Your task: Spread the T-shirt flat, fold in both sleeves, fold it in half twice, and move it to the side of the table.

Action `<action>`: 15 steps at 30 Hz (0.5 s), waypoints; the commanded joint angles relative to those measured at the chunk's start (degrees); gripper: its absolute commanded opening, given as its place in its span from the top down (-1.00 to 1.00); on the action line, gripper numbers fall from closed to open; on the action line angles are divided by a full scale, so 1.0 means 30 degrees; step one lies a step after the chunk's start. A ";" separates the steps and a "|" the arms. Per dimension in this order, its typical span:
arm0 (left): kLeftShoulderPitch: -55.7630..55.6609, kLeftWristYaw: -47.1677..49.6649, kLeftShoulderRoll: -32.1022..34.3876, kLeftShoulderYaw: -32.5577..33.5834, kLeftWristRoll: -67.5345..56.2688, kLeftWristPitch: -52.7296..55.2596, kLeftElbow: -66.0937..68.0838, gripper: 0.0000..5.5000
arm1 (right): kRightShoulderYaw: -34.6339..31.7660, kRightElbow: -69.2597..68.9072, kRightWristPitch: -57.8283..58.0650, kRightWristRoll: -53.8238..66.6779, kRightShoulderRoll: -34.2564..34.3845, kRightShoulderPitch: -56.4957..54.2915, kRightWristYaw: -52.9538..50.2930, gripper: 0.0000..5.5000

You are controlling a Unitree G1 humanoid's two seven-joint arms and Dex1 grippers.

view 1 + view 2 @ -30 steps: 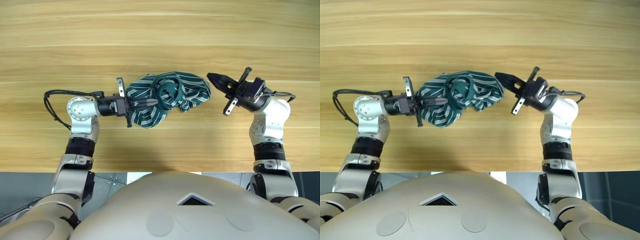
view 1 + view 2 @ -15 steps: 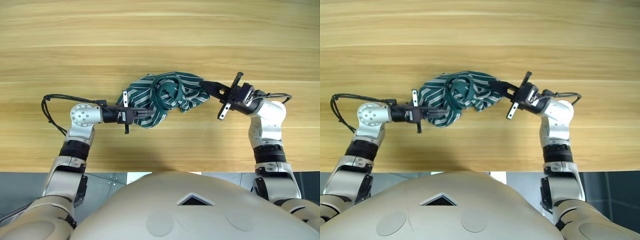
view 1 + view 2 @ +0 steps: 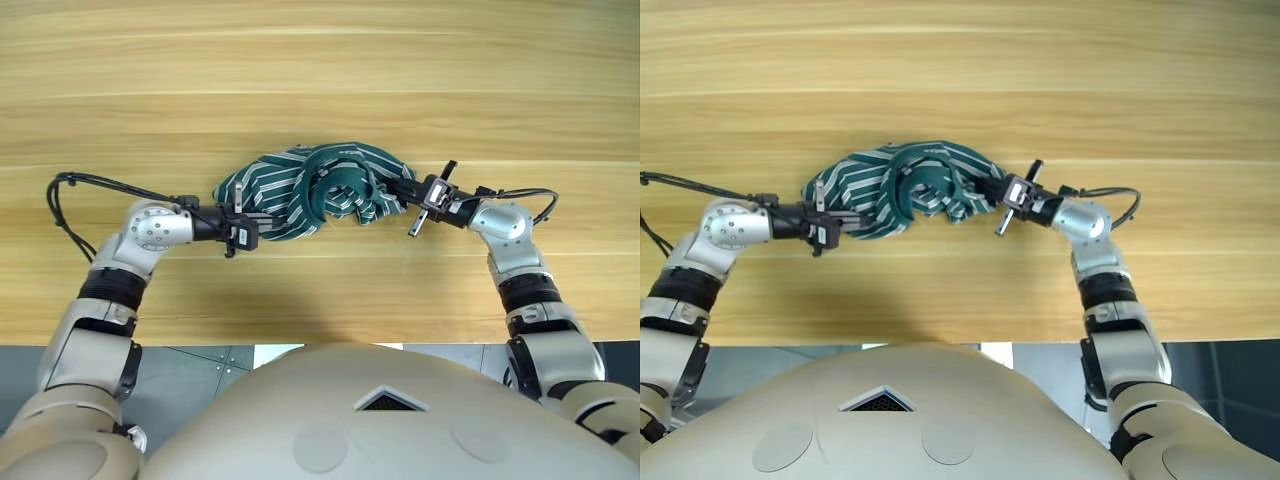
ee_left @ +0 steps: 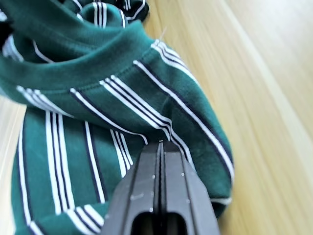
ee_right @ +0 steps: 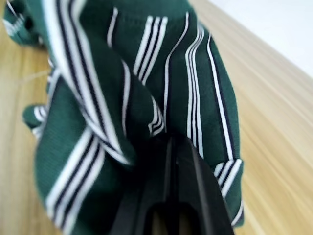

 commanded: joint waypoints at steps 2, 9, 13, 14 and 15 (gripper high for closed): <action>0.0412 -0.0475 0.1020 -0.0668 0.0428 0.0668 0.0145 0.99 | 0.2040 0.4659 0.1041 -0.3730 -0.0607 -0.1742 -0.3389 1.00; -0.1185 0.0583 0.1438 -0.0520 0.1026 0.0863 0.2379 0.99 | 0.2208 0.7075 0.0763 -0.4027 -0.2010 -0.3205 -0.5775 1.00; -0.1830 0.1146 0.1106 -0.0536 0.0857 0.0546 0.3479 0.99 | 0.1977 0.6754 -0.0103 -0.3273 -0.2234 -0.3316 -0.5533 1.00; -0.1865 0.1041 0.0870 -0.0483 0.0381 0.0376 0.3444 0.99 | 0.1761 0.6175 -0.0629 -0.2617 -0.2240 -0.3059 -0.4872 1.00; -0.1867 0.0862 0.0668 -0.0442 -0.0158 0.0197 0.3318 0.99 | 0.1520 0.5501 -0.1146 -0.1809 -0.2207 -0.2756 -0.4057 1.00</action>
